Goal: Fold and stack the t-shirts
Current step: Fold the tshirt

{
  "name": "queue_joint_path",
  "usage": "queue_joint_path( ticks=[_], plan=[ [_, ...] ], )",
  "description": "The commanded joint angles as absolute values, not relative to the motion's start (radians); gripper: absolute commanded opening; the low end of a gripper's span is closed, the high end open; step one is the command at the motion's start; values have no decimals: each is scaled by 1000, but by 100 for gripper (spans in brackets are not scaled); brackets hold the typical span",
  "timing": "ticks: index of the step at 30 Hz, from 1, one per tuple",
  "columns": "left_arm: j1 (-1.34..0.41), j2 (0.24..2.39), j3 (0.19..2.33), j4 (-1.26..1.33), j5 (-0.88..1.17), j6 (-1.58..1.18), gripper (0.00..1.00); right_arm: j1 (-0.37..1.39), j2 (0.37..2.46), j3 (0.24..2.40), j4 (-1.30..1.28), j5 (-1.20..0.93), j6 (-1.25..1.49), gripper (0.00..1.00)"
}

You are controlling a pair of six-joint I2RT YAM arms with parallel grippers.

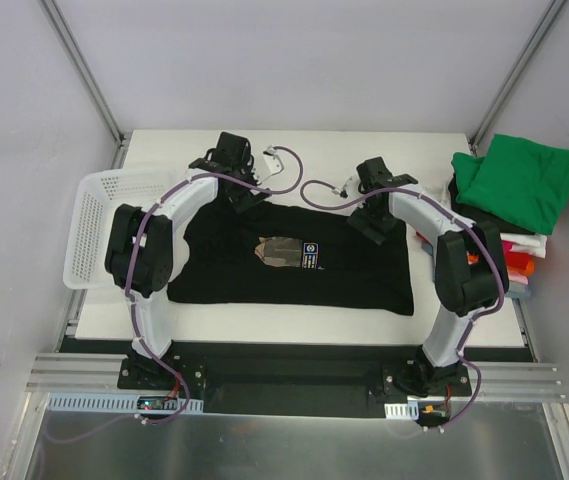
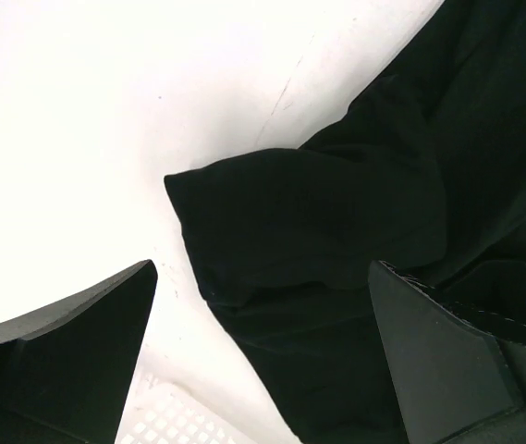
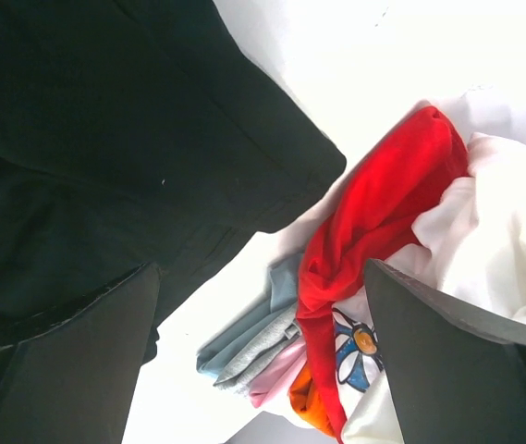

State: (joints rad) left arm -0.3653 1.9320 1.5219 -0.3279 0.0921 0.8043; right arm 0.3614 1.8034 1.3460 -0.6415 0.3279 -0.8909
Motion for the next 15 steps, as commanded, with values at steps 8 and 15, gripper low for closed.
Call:
queue_joint_path(
  ticks=[8,15],
  plan=[
    [-367,1956,1526,-339,152,793,99,353,1822,1355,-644,345,-899,96],
    [-367,1985,1525,-341,156,782,97,347,1812,1338,-635,350,-896,96]
  ],
)
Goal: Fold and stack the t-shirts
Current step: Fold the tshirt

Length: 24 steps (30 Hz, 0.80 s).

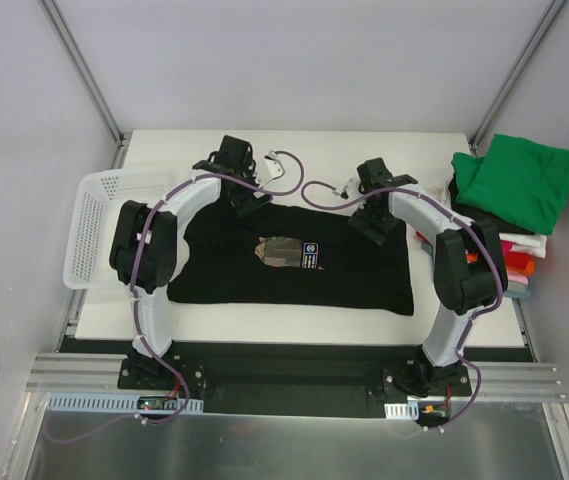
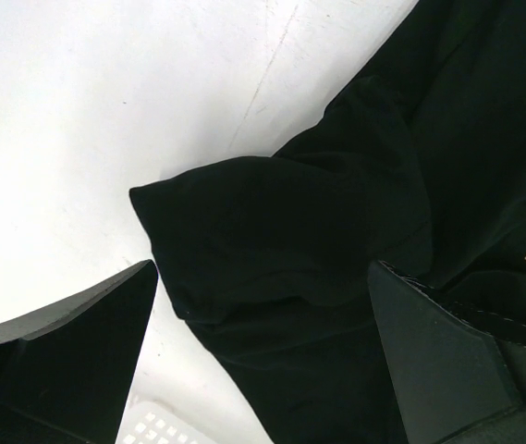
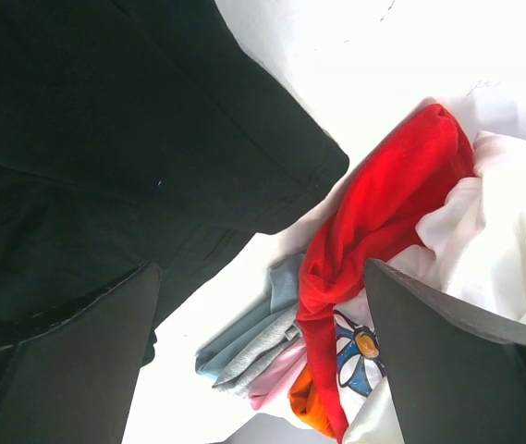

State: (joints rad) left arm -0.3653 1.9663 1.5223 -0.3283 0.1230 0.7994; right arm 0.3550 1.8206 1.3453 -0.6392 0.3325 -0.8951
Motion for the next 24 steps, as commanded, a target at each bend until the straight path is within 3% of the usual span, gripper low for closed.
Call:
queue_joint_path(
  ticks=[1,17,22,24],
  plan=[
    [-367,1986,1522,-341,163,781,97,345,1810,1336,-634,351,-899,96],
    [-367,1991,1466,-339,172,762,89,338,1812,1313,-624,357,-899,96],
    [-367,2011,1485,-341,175,753,68,337,1813,1301,-623,359,-902,96],
    [-367,2014,1488,-341,173,758,64,339,1816,1296,-624,360,-902,96]
  ],
)
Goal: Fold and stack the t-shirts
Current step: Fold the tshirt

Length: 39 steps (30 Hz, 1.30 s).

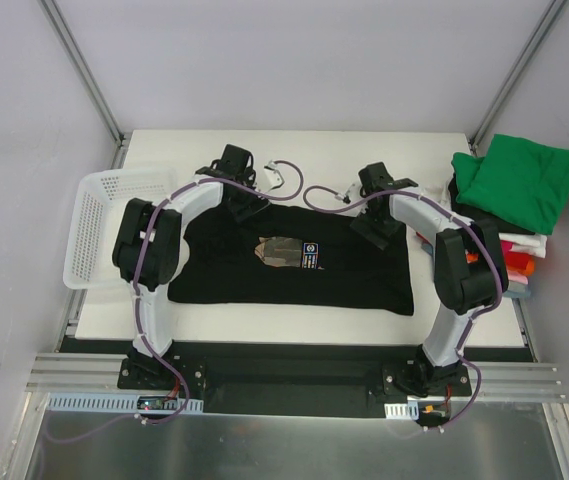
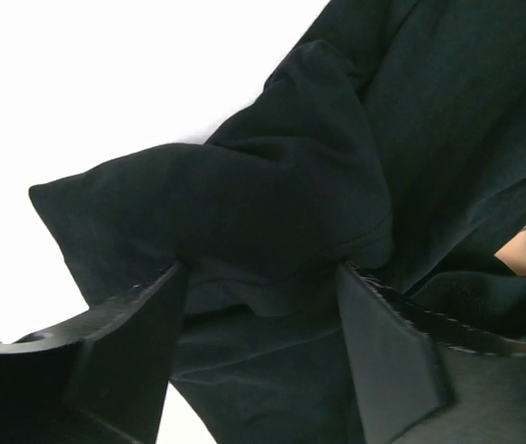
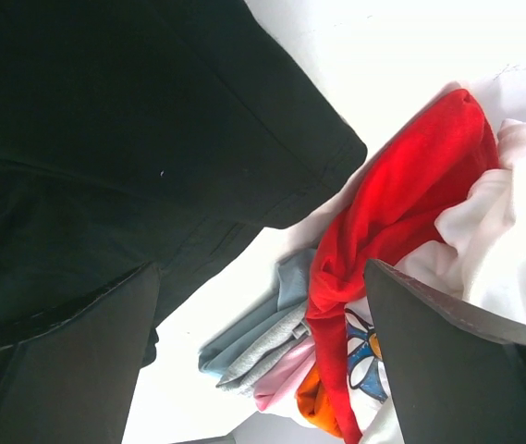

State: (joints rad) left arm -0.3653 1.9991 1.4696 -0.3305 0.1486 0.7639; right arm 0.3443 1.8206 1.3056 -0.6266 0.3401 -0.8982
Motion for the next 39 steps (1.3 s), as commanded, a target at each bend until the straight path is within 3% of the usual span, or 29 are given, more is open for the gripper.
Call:
queue_joint_path(
  ticks=[1,7,10,12,13,24,32,39],
  plan=[
    [-367,2020,1488,-342,172,759,61,337,1816,1295,-623,360,-899,96],
    [-367,2039,1486,-341,172,764,45,336,1810,1287,-618,364,-899,97],
    [-367,2040,1488,-341,172,762,27,334,1809,1285,-620,367,-900,96],
    [-367,2039,1488,-339,169,762,2,333,1812,1284,-621,370,-900,96],
    [-367,2037,1493,-339,169,762,0,331,1812,1284,-620,371,-900,96],
    [-367,2019,1520,-341,147,770,0,269,1870,1364,-567,430,-876,96],
    [-365,2013,1502,-337,152,772,0,167,1951,1566,-729,57,-759,96],
    [-367,2013,1496,-339,147,776,0,144,2014,1641,-837,-106,-730,99]
  ],
)
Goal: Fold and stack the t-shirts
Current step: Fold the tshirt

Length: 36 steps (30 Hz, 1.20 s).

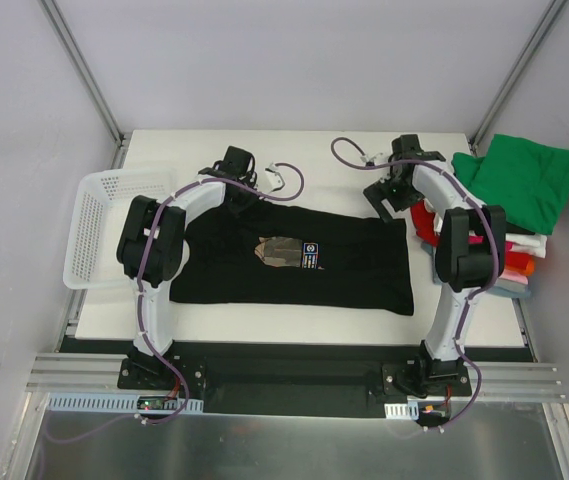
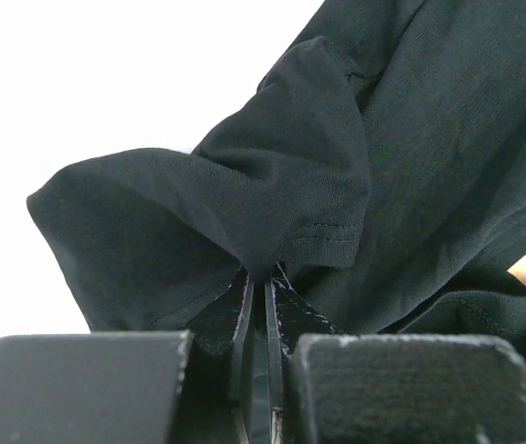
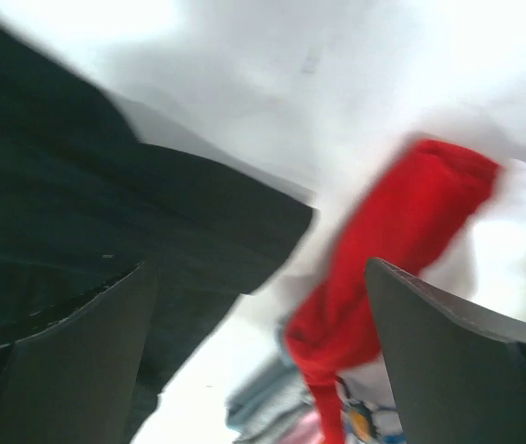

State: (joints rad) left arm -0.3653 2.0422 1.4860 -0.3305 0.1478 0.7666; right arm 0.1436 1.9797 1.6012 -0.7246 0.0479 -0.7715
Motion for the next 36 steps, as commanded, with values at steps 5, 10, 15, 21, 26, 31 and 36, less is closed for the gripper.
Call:
queue_joint_path(
  ticks=[5,10,15,21,26,31,36],
  plan=[
    [-368,2013,1486,-339,147,773,0,138,2022,1623,-838,-86,-730,97],
    [-368,2005,1480,-339,147,772,0,117,2022,1620,-836,-83,-727,97],
    [-368,1999,1473,-339,150,772,0,92,2025,1626,-845,-103,-729,97],
    [-370,1985,1460,-341,150,772,0,46,2063,1663,-881,-195,-713,96],
    [-370,1990,1454,-339,147,775,0,18,2085,1689,-896,-239,-704,92],
    [-371,1991,1453,-339,149,773,0,11,2106,1713,-907,-255,-701,81],
    [-371,1994,1453,-339,149,775,0,8,2121,1741,-923,-272,-701,69]
  ],
)
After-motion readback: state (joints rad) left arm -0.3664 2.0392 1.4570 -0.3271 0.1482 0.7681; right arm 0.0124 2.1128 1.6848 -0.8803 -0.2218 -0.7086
